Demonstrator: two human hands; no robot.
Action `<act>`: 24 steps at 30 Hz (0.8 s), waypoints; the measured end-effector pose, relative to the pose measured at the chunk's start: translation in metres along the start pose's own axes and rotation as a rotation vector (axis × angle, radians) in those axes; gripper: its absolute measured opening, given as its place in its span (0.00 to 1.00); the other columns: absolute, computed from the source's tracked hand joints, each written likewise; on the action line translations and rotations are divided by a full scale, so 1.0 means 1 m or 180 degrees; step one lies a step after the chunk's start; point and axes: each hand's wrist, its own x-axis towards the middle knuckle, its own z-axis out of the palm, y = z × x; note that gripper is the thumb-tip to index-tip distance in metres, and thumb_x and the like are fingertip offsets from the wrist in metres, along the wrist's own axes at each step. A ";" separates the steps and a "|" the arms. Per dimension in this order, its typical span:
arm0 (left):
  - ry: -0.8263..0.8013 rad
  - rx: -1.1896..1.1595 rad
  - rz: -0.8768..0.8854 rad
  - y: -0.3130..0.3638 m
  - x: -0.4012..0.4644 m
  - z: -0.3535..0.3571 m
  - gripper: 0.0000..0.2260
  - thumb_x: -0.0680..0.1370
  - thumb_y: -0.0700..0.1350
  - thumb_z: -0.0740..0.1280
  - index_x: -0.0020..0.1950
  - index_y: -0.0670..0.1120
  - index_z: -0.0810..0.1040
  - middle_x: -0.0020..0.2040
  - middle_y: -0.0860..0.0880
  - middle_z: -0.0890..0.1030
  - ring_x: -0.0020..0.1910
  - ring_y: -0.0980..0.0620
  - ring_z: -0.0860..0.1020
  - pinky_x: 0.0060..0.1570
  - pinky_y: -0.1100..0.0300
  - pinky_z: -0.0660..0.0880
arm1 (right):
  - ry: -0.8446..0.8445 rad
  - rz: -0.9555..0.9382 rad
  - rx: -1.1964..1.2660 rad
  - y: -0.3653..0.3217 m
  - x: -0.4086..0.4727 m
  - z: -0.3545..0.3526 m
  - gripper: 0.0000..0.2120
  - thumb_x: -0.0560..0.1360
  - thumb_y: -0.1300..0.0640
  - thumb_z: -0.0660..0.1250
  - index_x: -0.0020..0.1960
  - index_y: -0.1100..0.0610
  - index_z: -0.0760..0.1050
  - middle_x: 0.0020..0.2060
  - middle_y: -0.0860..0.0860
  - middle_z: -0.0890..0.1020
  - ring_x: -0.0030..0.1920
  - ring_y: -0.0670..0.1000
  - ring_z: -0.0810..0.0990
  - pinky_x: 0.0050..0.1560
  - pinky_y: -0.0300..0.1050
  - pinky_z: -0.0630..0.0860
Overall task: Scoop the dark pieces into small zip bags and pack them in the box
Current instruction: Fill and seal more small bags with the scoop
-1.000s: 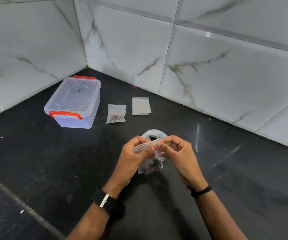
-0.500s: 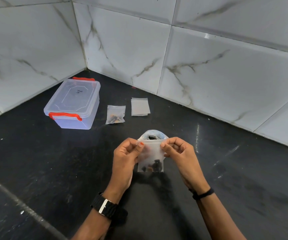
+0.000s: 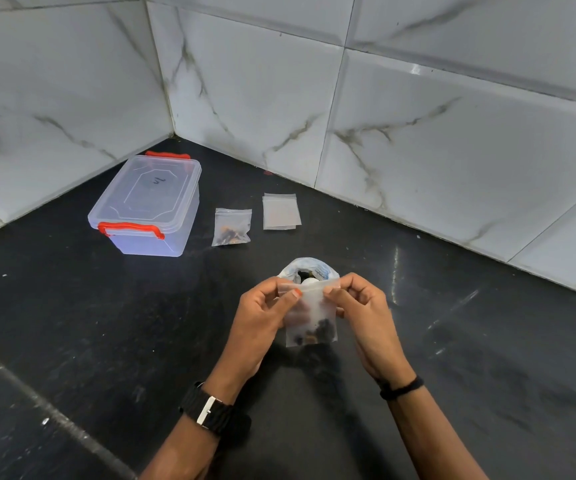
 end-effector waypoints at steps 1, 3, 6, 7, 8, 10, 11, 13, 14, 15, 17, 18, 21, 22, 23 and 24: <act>0.0063 0.0025 0.0037 0.000 0.000 0.000 0.06 0.75 0.43 0.67 0.47 0.42 0.80 0.42 0.49 0.83 0.44 0.48 0.83 0.46 0.53 0.81 | -0.0048 0.0030 -0.0078 0.001 0.000 0.000 0.09 0.75 0.66 0.65 0.38 0.57 0.77 0.36 0.55 0.81 0.40 0.52 0.79 0.45 0.49 0.75; 0.0163 0.0108 0.0074 0.000 0.001 0.001 0.04 0.77 0.40 0.66 0.47 0.41 0.80 0.43 0.47 0.83 0.44 0.47 0.83 0.44 0.55 0.81 | -0.0142 0.0062 -0.0206 0.002 -0.002 0.001 0.04 0.75 0.64 0.66 0.42 0.61 0.78 0.39 0.56 0.83 0.41 0.52 0.82 0.46 0.48 0.77; 0.0162 0.0121 0.0066 -0.001 0.000 0.002 0.04 0.78 0.39 0.65 0.46 0.40 0.78 0.41 0.48 0.83 0.42 0.49 0.83 0.42 0.58 0.81 | -0.0118 -0.0007 -0.0279 0.002 -0.002 0.003 0.04 0.75 0.64 0.67 0.41 0.60 0.79 0.41 0.59 0.83 0.42 0.54 0.82 0.47 0.50 0.78; 0.0126 0.0075 0.0038 -0.001 0.000 0.002 0.04 0.78 0.38 0.65 0.46 0.40 0.78 0.40 0.48 0.82 0.41 0.49 0.83 0.40 0.59 0.80 | -0.0077 -0.0034 -0.0258 0.002 -0.002 0.003 0.06 0.75 0.65 0.67 0.39 0.58 0.78 0.40 0.60 0.82 0.42 0.55 0.81 0.47 0.51 0.77; 0.0078 0.0048 0.0015 -0.001 -0.001 0.003 0.03 0.78 0.37 0.65 0.46 0.39 0.77 0.39 0.48 0.82 0.40 0.50 0.83 0.39 0.60 0.80 | -0.0039 -0.0057 -0.0240 0.002 -0.001 0.005 0.08 0.74 0.65 0.68 0.37 0.57 0.78 0.39 0.60 0.81 0.41 0.55 0.80 0.46 0.52 0.76; 0.0026 0.0138 0.0055 -0.001 -0.001 0.004 0.02 0.77 0.36 0.65 0.47 0.37 0.77 0.39 0.49 0.83 0.40 0.52 0.83 0.38 0.62 0.79 | 0.0009 -0.0091 -0.0267 0.002 0.000 0.007 0.08 0.72 0.63 0.68 0.35 0.55 0.77 0.37 0.61 0.79 0.39 0.58 0.78 0.44 0.55 0.75; 0.0029 0.0221 0.0101 -0.002 -0.001 0.003 0.02 0.77 0.36 0.66 0.48 0.37 0.77 0.39 0.48 0.83 0.40 0.52 0.83 0.39 0.62 0.79 | -0.0008 -0.0096 -0.0287 0.001 0.000 0.008 0.08 0.72 0.63 0.67 0.35 0.56 0.77 0.37 0.62 0.80 0.39 0.61 0.78 0.45 0.57 0.76; 0.0069 0.0366 0.0187 -0.002 0.000 0.001 0.03 0.77 0.37 0.67 0.48 0.37 0.79 0.41 0.46 0.83 0.43 0.49 0.83 0.43 0.58 0.80 | -0.0103 -0.0075 -0.0314 0.000 -0.001 0.010 0.08 0.75 0.64 0.66 0.37 0.57 0.77 0.39 0.63 0.81 0.42 0.62 0.80 0.48 0.59 0.77; 0.0098 0.0409 0.0227 -0.002 0.001 0.000 0.03 0.77 0.37 0.67 0.48 0.38 0.79 0.42 0.45 0.83 0.43 0.49 0.82 0.44 0.57 0.80 | -0.0154 -0.0045 -0.0337 0.000 -0.001 0.011 0.07 0.76 0.65 0.65 0.39 0.58 0.78 0.40 0.61 0.82 0.44 0.60 0.81 0.49 0.58 0.78; 0.0127 0.0448 0.0263 -0.002 0.001 -0.002 0.03 0.77 0.37 0.67 0.47 0.39 0.79 0.42 0.45 0.82 0.43 0.49 0.82 0.45 0.56 0.80 | -0.0201 -0.0008 -0.0370 -0.001 -0.001 0.011 0.06 0.76 0.64 0.65 0.41 0.59 0.78 0.42 0.60 0.82 0.45 0.59 0.82 0.50 0.56 0.79; 0.0214 0.0510 0.0311 -0.001 0.001 -0.003 0.02 0.77 0.38 0.67 0.45 0.41 0.80 0.42 0.46 0.82 0.44 0.48 0.82 0.46 0.53 0.81 | -0.0300 0.0040 -0.0396 -0.001 -0.002 0.012 0.03 0.76 0.63 0.66 0.45 0.60 0.78 0.43 0.59 0.83 0.47 0.58 0.82 0.50 0.53 0.80; 0.0272 0.0514 0.0318 -0.001 0.001 -0.004 0.03 0.77 0.38 0.67 0.44 0.42 0.80 0.41 0.46 0.82 0.44 0.46 0.82 0.47 0.51 0.81 | -0.0349 0.0056 -0.0399 0.000 -0.003 0.013 0.02 0.75 0.62 0.67 0.46 0.60 0.78 0.43 0.58 0.84 0.47 0.58 0.83 0.50 0.51 0.80; 0.0305 0.0511 0.0341 -0.001 0.002 -0.003 0.05 0.76 0.38 0.67 0.42 0.45 0.80 0.41 0.46 0.82 0.44 0.46 0.82 0.48 0.49 0.80 | -0.0394 0.0060 -0.0421 -0.002 -0.004 0.016 0.04 0.75 0.60 0.67 0.48 0.59 0.79 0.42 0.54 0.85 0.44 0.51 0.84 0.45 0.41 0.80; 0.0266 0.0533 0.0346 -0.001 0.002 -0.003 0.04 0.76 0.37 0.68 0.43 0.44 0.80 0.41 0.45 0.82 0.44 0.45 0.82 0.49 0.48 0.80 | -0.0371 0.0043 -0.0425 -0.002 -0.004 0.017 0.04 0.75 0.60 0.67 0.48 0.59 0.79 0.42 0.53 0.85 0.43 0.50 0.84 0.44 0.40 0.80; 0.0231 0.0562 0.0345 -0.001 0.002 -0.002 0.03 0.77 0.37 0.67 0.44 0.42 0.80 0.42 0.43 0.82 0.45 0.43 0.82 0.49 0.48 0.80 | -0.0337 0.0014 -0.0426 -0.001 -0.004 0.017 0.04 0.75 0.60 0.68 0.47 0.59 0.79 0.41 0.54 0.85 0.42 0.50 0.84 0.44 0.40 0.80; 0.0205 0.0593 0.0341 -0.002 0.003 -0.002 0.03 0.77 0.37 0.67 0.44 0.41 0.80 0.42 0.43 0.82 0.45 0.42 0.82 0.49 0.48 0.80 | -0.0304 -0.0016 -0.0432 -0.001 -0.003 0.017 0.03 0.75 0.60 0.68 0.46 0.59 0.80 0.41 0.55 0.85 0.42 0.52 0.84 0.45 0.42 0.80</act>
